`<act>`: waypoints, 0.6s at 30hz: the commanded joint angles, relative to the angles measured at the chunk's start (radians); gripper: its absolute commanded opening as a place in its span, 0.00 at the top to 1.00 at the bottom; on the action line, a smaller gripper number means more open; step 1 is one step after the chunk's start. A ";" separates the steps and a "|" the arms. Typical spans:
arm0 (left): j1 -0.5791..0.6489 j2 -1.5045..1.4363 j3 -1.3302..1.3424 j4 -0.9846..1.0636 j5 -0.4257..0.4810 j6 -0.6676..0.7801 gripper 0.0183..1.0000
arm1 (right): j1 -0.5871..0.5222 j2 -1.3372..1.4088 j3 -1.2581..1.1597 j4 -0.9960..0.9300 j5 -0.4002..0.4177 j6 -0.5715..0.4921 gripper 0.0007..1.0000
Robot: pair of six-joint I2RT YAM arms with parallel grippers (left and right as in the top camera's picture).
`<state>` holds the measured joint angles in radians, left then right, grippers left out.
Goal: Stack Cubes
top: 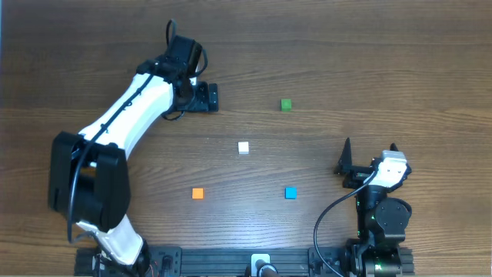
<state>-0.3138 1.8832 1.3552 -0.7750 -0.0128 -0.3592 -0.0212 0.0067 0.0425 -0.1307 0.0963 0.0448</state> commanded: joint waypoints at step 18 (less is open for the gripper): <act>-0.001 0.138 0.040 0.066 -0.011 0.068 0.04 | -0.006 0.000 -0.008 0.001 0.009 -0.001 0.01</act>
<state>-0.3138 1.9888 1.3731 -0.7128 -0.0162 -0.3107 -0.0212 0.0067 0.0425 -0.1303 0.0963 0.0444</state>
